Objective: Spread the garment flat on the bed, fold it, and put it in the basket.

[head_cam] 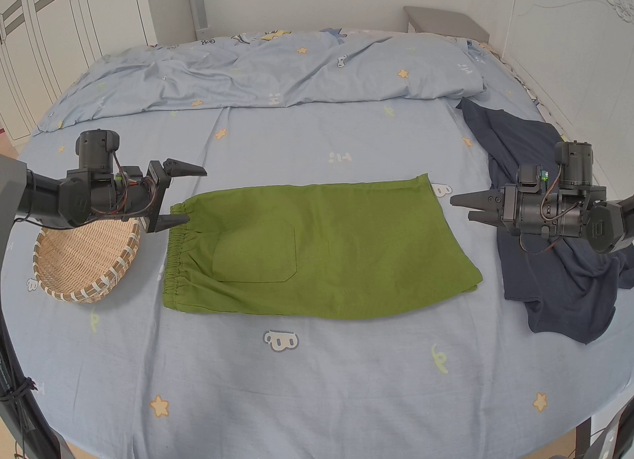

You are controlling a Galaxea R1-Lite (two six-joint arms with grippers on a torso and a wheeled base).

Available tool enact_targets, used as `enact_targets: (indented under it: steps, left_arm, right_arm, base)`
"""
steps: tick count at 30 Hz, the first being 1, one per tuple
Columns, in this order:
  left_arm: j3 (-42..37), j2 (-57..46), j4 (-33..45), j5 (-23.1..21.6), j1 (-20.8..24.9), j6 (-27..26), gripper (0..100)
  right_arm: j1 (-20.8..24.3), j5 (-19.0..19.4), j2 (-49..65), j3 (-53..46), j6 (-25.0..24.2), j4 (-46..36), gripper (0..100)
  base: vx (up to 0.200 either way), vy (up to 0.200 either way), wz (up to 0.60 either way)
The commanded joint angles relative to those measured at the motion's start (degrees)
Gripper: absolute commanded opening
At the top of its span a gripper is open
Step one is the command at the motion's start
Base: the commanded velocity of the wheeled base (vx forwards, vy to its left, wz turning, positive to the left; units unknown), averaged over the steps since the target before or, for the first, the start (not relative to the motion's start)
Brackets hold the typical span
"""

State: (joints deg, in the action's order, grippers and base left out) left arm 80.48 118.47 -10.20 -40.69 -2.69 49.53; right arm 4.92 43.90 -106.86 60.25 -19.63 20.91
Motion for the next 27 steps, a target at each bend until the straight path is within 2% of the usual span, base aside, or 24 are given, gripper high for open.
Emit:
enact_targets:
  steps: [1, 6, 8, 10, 11, 12, 22, 27]
  left_arm:
    - [-18.52, -12.38, -6.58, 1.49, -0.65, -6.73, 100]
    - [-34.87, -13.44, -18.8, 3.51, -0.82, -12.35, 100]
    - [-38.38, -13.26, -24.34, 4.66, -0.47, -12.7, 100]
    - [-38.73, -13.18, -25.13, 4.92, -0.38, -12.7, 100]
    - [-41.11, -11.86, -30.75, 6.24, -0.21, -12.53, 100]
    - [-41.2, -10.8, -32.25, 6.33, -0.38, -12.44, 100]
    - [-40.76, -7.9, -33.74, 6.33, -2.23, -12.53, 100]
    - [-40.4, -6.14, -34.18, 6.33, -1.52, -12.79, 100]
  right_arm:
    - [-0.53, 0.05, 6.14, -3.73, -0.32, 0.8, 100]
    - [-1.06, 0.31, 9.48, -6.19, -0.32, 0.8, 100]
    - [-1.15, 0.4, 10.45, -6.9, -0.24, 0.71, 100]
    - [-1.15, 0.4, 10.53, -6.98, -0.24, 0.71, 100]
    - [-0.88, 0.49, 11.24, -7.95, -0.15, 0.71, 100]
    - [-0.79, 0.49, 11.24, -8.21, -0.15, 0.71, 100]
    - [-0.62, 0.49, 10.53, -8.48, -0.15, 0.71, 100]
    - [-0.44, 0.49, 10.45, -8.65, -0.06, 0.71, 100]
  base:
    - [0.0, 0.0, 0.0]
    - [0.0, 0.0, 0.0]
    - [0.0, 0.0, 0.0]
    - [0.0, 0.0, 0.0]
    - [0.0, 0.0, 0.0]
    - [0.0, 0.0, 0.0]
    - [0.0, 0.0, 0.0]
    - [0.0, 0.0, 0.0]
